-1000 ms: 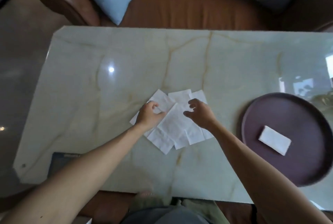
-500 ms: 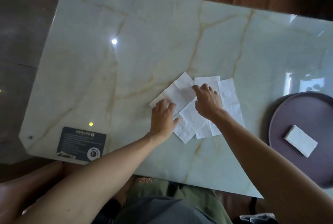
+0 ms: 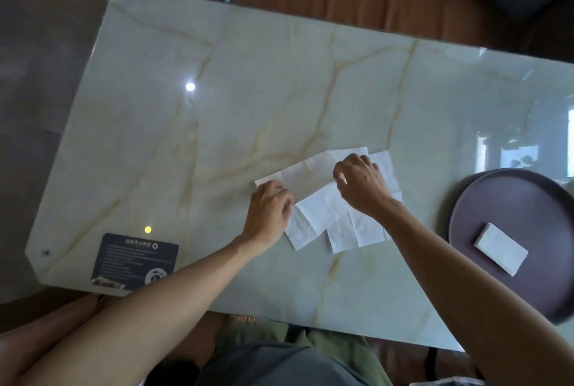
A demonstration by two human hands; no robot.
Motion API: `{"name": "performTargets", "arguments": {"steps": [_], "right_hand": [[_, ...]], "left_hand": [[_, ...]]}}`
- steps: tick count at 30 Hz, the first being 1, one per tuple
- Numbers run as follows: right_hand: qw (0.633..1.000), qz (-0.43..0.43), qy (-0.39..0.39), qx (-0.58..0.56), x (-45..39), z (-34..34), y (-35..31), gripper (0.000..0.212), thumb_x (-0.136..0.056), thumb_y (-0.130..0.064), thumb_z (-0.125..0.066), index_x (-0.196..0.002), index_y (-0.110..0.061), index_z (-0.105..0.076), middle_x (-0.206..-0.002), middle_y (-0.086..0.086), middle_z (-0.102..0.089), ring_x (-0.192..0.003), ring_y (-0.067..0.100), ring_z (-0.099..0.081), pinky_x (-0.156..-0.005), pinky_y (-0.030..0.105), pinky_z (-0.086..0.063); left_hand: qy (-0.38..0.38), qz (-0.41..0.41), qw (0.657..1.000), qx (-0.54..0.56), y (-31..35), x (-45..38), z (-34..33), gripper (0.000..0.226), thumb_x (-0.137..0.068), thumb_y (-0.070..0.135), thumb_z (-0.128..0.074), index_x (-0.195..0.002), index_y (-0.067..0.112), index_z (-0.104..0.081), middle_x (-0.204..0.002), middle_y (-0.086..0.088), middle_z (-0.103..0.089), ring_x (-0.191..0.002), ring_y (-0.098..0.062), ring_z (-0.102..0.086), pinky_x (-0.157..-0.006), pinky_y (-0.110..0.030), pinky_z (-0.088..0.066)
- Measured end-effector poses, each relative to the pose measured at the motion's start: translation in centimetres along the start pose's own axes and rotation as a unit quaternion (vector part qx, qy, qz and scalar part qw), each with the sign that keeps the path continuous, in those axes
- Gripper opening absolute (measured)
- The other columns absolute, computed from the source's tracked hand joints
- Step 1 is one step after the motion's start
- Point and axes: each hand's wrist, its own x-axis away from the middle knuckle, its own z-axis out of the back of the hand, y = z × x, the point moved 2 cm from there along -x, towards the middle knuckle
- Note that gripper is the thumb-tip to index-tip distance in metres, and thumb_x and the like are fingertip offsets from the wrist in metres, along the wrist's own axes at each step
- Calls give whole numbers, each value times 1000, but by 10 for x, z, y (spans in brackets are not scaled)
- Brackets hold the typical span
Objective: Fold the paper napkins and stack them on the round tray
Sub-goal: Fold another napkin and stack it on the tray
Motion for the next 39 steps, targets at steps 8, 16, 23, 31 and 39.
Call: {"name": "performTargets", "arguments": {"steps": [8, 16, 23, 31, 39], "right_hand": [[960, -55, -44, -272, 17, 62, 4, 11, -91, -19, -67, -83, -27, -67, -79, -15, -66, -80, 4, -62, -68, 16, -39], [933, -96, -19, -348, 36, 96, 27, 4, -92, -16, -69, -88, -14, -68, -84, -9, -66, -76, 4, -59, -68, 24, -39], [914, -109, -1, -391, 50, 112, 43, 5, -90, -20, -71, -86, -20, -68, -79, -5, -69, -71, 15, -60, -74, 33, -43], [867, -137, 80, -473, 72, 119, 54, 28, -86, 7, -64, -102, -17, -67, -110, 7, -72, -81, 22, -62, -77, 34, -44], [861, -100, 55, -496, 101, 122, 56, 39, -89, 8, -62, -116, -21, -66, -132, -7, -64, -81, 11, -68, -81, 26, -49]], "left_hand": [[-21, 275, 854, 441, 13, -12, 31, 33, -85, 19, -80, -112, 16, -62, -95, 13, -71, -81, 1, -67, -69, -17, -50], [-73, 291, 827, 477, 32, -39, 44, 56, -71, 73, -67, -94, 23, -74, -83, 5, -66, -77, -18, -53, -71, -34, -37], [-105, 225, 843, 477, 55, -58, 69, 33, -88, 38, -75, -62, 18, -70, -65, 1, -64, -62, -16, -53, -59, -25, -39], [-154, 160, 834, 505, 61, -48, 82, 30, -83, 11, -78, -110, -2, -74, -114, -20, -75, -100, -24, -68, -96, -36, -50], [-333, 266, 675, 602, 79, -43, 67, 70, -98, 64, -42, -138, 9, -62, -133, -9, -67, -121, -25, -63, -105, -41, -46]]}}
